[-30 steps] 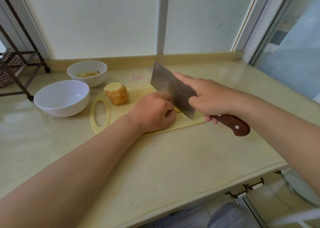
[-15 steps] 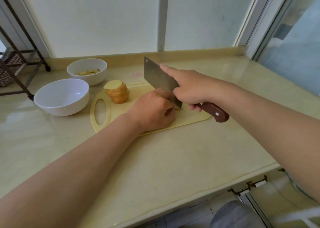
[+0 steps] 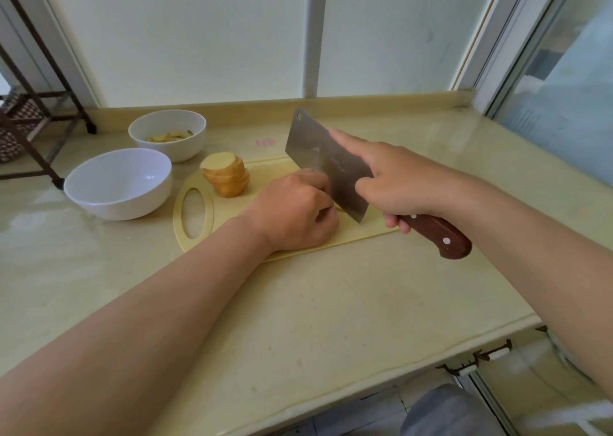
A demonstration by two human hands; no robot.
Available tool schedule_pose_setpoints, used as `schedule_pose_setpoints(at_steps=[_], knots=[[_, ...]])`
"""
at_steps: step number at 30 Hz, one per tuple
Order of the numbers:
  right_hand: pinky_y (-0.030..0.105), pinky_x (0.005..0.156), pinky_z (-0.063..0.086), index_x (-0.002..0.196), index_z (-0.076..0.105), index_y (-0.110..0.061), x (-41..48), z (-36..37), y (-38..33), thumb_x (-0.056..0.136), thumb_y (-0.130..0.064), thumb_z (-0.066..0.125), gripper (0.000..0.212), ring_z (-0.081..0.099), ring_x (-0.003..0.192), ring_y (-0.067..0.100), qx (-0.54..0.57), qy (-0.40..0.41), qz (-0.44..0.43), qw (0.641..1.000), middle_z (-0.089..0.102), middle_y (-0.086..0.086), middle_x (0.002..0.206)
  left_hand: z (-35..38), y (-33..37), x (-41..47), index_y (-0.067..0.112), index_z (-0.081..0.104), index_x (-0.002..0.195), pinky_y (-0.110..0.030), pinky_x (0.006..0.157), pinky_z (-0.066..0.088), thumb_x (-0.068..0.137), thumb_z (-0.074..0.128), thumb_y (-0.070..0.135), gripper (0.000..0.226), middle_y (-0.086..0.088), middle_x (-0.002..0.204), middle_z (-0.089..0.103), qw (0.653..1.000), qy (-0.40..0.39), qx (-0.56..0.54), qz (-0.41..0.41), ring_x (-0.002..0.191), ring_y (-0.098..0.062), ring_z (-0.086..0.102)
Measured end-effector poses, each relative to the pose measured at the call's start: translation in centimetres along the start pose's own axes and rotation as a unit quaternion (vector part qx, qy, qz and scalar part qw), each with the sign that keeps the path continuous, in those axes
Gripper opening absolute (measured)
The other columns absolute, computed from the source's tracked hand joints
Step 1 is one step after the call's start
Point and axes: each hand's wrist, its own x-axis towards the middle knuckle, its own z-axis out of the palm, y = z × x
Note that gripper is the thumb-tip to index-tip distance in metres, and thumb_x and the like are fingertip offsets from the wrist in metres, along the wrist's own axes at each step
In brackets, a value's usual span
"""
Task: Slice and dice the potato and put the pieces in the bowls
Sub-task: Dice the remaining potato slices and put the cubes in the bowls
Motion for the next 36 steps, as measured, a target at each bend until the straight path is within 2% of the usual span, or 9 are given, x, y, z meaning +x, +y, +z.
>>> schedule_pose_setpoints(at_steps=[3, 10, 16, 19, 24, 26, 29, 31, 36], knots=[[0.032, 0.045, 0.055, 0.156, 0.004, -0.065, -0.1, -0.4, -0.3, 0.094, -0.003, 0.035, 0.093, 0.059, 0.038, 0.013, -0.03, -0.021, 0.002, 0.999, 0.049, -0.006, 0.084, -0.1, 0.1, 0.0, 0.007, 0.073, 0.068, -0.036, 0.055, 0.05, 0.083, 0.054, 0.024, 0.03, -0.006, 0.074, 0.063, 1.0, 0.002, -0.001, 0.004, 0.064, -0.024, 0.055], [0.03, 0.045, 0.055, 0.159, -0.002, -0.058, 2.2, 0.8, -2.5, 0.092, -0.005, 0.037, 0.094, 0.065, 0.047, 0.024, -0.074, -0.031, -0.003, 0.997, 0.067, 0.017, 0.094, 0.0, 0.1, 0.0, 0.008, 0.075, 0.074, -0.038, 0.059, 0.051, 0.083, 0.05, 0.025, 0.031, -0.009, 0.08, 0.067, 1.0, -0.011, 0.007, 0.008, 0.071, -0.03, 0.059], [0.029, 0.043, 0.052, 0.159, 0.013, -0.058, 1.5, -1.0, 0.0, 0.092, -0.003, 0.038, 0.09, 0.061, 0.038, 0.015, 0.052, 0.052, 0.016, 0.997, 0.06, 0.002, 0.109, -0.5, 0.2, 0.0, 0.01, 0.06, 0.066, -0.038, 0.059, 0.049, 0.082, 0.055, 0.024, 0.022, -0.006, 0.073, 0.057, 0.999, 0.011, 0.005, -0.038, 0.068, -0.025, 0.052], [0.03, 0.039, 0.05, 0.161, 0.018, -0.053, 0.6, -1.4, 2.3, 0.094, 0.0, 0.039, 0.087, 0.056, 0.034, 0.015, 0.137, 0.094, 0.045, 0.985, 0.057, 0.005, 0.087, -0.6, 0.1, 0.2, 0.012, 0.056, 0.087, -0.042, 0.073, 0.048, 0.08, 0.057, 0.031, 0.019, -0.003, 0.089, 0.054, 0.994, -0.007, -0.003, -0.11, 0.084, -0.023, 0.05], [0.03, 0.04, 0.05, 0.159, 0.027, -0.051, -0.1, -1.0, 5.5, 0.094, 0.003, 0.042, 0.086, 0.056, 0.038, 0.018, 0.216, 0.103, 0.088, 0.967, 0.05, 0.0, 0.086, -0.7, 0.0, 0.7, 0.017, 0.045, 0.134, -0.035, 0.105, 0.037, 0.087, 0.058, 0.032, 0.05, -0.003, 0.135, 0.05, 0.979, -0.102, -0.024, -0.174, 0.125, -0.023, 0.044], [0.031, 0.04, 0.05, 0.159, 0.027, -0.051, -0.4, -0.7, 6.0, 0.093, 0.003, 0.042, 0.086, 0.055, 0.038, 0.019, 0.219, 0.089, 0.097, 0.967, 0.051, 0.004, 0.085, -0.8, 0.0, 0.9, 0.017, 0.036, 0.147, -0.031, 0.109, 0.033, 0.091, 0.054, 0.029, 0.06, -0.003, 0.143, 0.048, 0.975, -0.131, -0.038, -0.175, 0.131, -0.023, 0.042], [0.03, 0.04, 0.05, 0.16, 0.027, -0.049, -0.9, -0.5, 6.1, 0.094, 0.004, 0.043, 0.085, 0.055, 0.038, 0.019, 0.239, 0.074, 0.107, 0.962, 0.054, 0.01, 0.082, -0.6, 0.1, 1.1, 0.015, 0.042, 0.145, -0.027, 0.096, 0.04, 0.092, 0.053, 0.021, 0.055, 0.0, 0.109, 0.061, 0.979, -0.125, -0.052, -0.151, 0.111, -0.022, 0.055], [0.03, 0.039, 0.049, 0.16, 0.027, -0.048, -1.0, -0.4, 5.9, 0.095, 0.004, 0.043, 0.085, 0.054, 0.039, 0.019, 0.249, 0.061, 0.11, 0.96, 0.053, 0.012, 0.076, -0.6, 0.1, 1.1, 0.016, 0.051, 0.139, -0.028, 0.088, 0.043, 0.091, 0.056, 0.019, 0.049, 0.007, 0.087, 0.056, 0.983, -0.105, -0.056, -0.138, 0.095, -0.02, 0.057], [0.03, 0.04, 0.049, 0.162, 0.024, -0.046, -0.7, 0.1, 5.0, 0.095, 0.004, 0.042, 0.085, 0.055, 0.039, 0.018, 0.243, 0.037, 0.106, 0.963, 0.053, 0.01, 0.084, -0.6, 0.0, 0.9, 0.018, 0.067, 0.12, -0.032, 0.083, 0.047, 0.084, 0.064, 0.021, 0.036, 0.0, 0.089, 0.068, 0.99, -0.062, -0.058, -0.115, 0.086, -0.022, 0.058]])
